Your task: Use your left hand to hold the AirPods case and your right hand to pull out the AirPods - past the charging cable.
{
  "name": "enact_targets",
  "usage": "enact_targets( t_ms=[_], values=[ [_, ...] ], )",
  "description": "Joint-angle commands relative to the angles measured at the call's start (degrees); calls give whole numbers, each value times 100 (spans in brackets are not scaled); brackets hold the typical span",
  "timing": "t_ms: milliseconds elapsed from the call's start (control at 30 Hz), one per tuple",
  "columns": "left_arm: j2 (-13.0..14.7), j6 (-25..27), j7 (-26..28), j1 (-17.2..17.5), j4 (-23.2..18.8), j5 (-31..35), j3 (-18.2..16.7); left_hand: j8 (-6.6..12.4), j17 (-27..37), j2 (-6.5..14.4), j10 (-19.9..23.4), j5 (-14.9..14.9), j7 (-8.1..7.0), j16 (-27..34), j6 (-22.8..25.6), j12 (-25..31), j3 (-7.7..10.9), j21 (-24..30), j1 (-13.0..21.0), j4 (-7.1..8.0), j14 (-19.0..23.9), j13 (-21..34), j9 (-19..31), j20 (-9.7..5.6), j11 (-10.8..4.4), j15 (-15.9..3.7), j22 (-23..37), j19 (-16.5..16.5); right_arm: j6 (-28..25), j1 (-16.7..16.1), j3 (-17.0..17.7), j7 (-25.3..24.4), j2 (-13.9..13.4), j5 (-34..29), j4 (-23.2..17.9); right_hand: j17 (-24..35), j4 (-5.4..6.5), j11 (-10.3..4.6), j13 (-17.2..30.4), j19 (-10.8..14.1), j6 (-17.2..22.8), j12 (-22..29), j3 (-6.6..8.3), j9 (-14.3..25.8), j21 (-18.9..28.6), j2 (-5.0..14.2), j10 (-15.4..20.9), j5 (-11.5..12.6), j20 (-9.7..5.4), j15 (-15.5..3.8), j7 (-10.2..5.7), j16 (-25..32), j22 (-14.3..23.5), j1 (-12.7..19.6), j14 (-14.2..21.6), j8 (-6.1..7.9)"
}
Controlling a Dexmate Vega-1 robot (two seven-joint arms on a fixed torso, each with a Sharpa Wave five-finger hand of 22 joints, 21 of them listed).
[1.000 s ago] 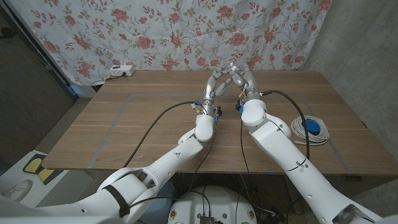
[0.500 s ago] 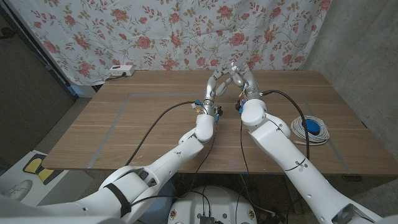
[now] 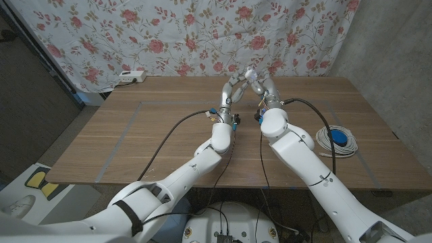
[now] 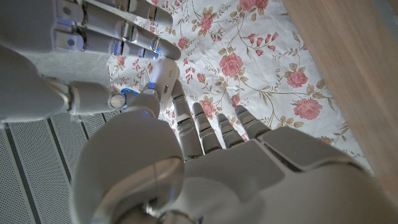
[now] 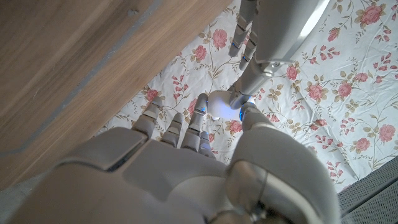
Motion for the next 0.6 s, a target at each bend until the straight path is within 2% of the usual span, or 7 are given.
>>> enact_targets(
  t_ms=[33, 467, 500, 600],
  values=[
    [-16, 194, -166, 194, -283, -315, -136, 157, 20, -15, 36, 15, -233, -12, 198, 5, 43, 16, 16, -8, 33, 15, 138, -13, -6, -13, 5, 34, 12, 1, -5, 12, 2, -4, 8, 26, -1, -8, 14, 39, 21, -1, 3, 12, 22, 65, -20, 21, 22, -152, -5, 3, 8, 3, 8, 8],
    [-29, 201, -66, 348, -524, -435, -317, 187, 22, -19, 22, 18, -244, -22, 195, -18, 72, 16, 33, -9, 46, 24, 204, -26, -56, -31, 7, 43, 113, -56, 54, 22, -11, 52, 3, 34, 23, 64, -11, 46, -10, -29, -30, 12, 21, 41, -117, 15, 71, -114, 32, -8, 8, -46, -28, -6],
    [-55, 157, -43, 347, -491, -457, -337, 218, 22, -19, 23, 17, -170, -25, 245, -23, 79, 16, 37, -8, 47, 27, 224, -30, -55, -31, 7, 44, 124, -61, 56, 14, -15, 49, 0, 35, 27, 65, -14, 45, -16, -29, -34, 12, 20, 38, -117, 14, 68, -114, 37, -8, 8, -53, -29, -8],
    [-46, 185, 7, 366, -536, -423, -364, 231, 23, -21, 30, 17, -120, -28, 258, -25, 86, 17, 41, -8, 48, 30, 242, -38, -54, -28, 7, 50, 230, -93, 90, 29, -31, 91, 4, 39, 44, 123, -27, 56, -34, -26, -65, 14, 22, 12, -121, 9, 97, -48, 55, -13, 8, -95, -44, -13]
  ],
)
